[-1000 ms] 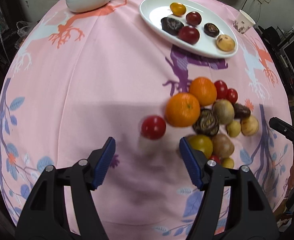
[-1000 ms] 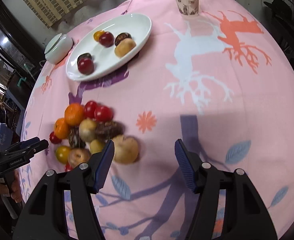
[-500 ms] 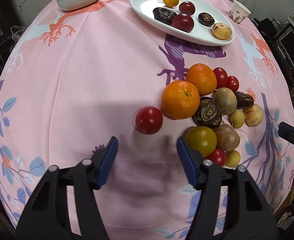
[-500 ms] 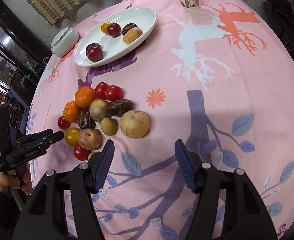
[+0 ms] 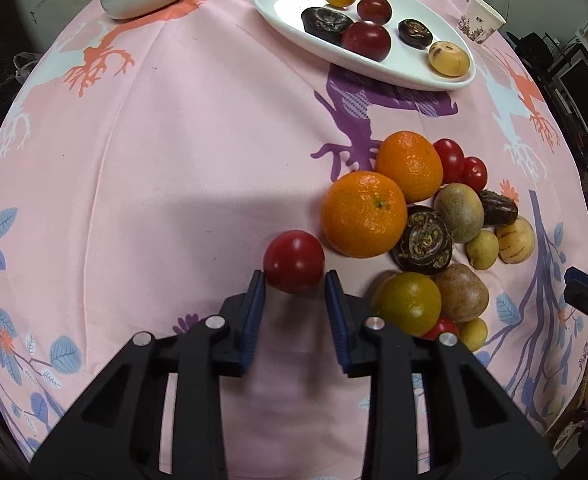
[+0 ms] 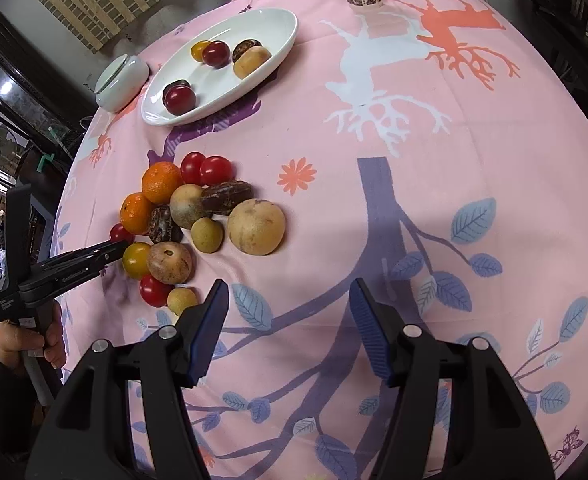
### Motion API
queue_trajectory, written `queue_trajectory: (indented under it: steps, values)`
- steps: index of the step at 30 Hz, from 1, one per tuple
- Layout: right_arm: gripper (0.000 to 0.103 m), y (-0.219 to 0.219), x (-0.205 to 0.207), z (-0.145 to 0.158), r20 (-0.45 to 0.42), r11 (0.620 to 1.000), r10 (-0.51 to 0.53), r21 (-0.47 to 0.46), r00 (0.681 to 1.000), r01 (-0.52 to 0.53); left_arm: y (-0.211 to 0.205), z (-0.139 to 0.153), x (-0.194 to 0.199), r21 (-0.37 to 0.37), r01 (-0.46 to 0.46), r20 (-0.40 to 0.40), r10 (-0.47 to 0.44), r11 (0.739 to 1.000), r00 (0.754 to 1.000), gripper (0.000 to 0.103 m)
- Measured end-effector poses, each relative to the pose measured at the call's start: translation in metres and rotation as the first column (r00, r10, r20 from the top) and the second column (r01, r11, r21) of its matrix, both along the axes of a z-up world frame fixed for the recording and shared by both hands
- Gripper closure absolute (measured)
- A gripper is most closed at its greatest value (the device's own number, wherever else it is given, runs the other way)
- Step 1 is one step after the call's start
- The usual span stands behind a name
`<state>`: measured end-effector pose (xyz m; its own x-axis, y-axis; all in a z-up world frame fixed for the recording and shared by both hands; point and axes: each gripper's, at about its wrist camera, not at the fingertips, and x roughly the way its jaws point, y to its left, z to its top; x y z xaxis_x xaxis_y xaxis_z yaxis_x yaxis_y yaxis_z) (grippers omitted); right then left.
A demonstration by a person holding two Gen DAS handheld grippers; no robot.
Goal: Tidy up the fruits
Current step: 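Grasp the red tomato with left tool while right tool grasps pepino melon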
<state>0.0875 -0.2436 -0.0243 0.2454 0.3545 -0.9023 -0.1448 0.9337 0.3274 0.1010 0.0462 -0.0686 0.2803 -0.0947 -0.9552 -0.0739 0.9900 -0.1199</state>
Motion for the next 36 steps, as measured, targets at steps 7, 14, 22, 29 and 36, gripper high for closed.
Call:
queue_trajectory:
  steps: [7, 14, 22, 29, 36]
  values:
    - [0.04, 0.008, 0.004, -0.005, -0.01, 1.0, 0.015, -0.003, 1.0, -0.015, 0.002, 0.0, -0.003, -0.009, -0.003, 0.025, 0.003, 1.0, 1.0, 0.076]
    - [0.04, 0.039, 0.017, -0.02, -0.004, 0.992, 0.102, -0.067, 0.995, -0.102, 0.01, -0.002, -0.006, -0.052, -0.035, 0.02, 0.036, 0.998, 0.999, 0.076]
    - [0.053, 0.061, 0.043, -0.038, -0.024, 0.983, 0.149, -0.106, 0.989, -0.15, 0.01, -0.004, -0.002, -0.063, -0.036, 0.012, 0.037, 0.997, 0.999, 0.074]
    - [0.061, 0.064, 0.046, -0.042, -0.008, 0.975, 0.175, -0.14, 0.984, -0.175, 0.009, -0.004, 0.003, -0.06, -0.04, 0.003, 0.04, 0.997, 0.999, 0.073]
    - [0.062, 0.057, 0.04, -0.033, 0.006, 0.979, 0.172, -0.114, 0.985, -0.17, 0.009, -0.001, 0.003, -0.031, -0.049, 0.0, 0.049, 0.998, 0.999, 0.067]
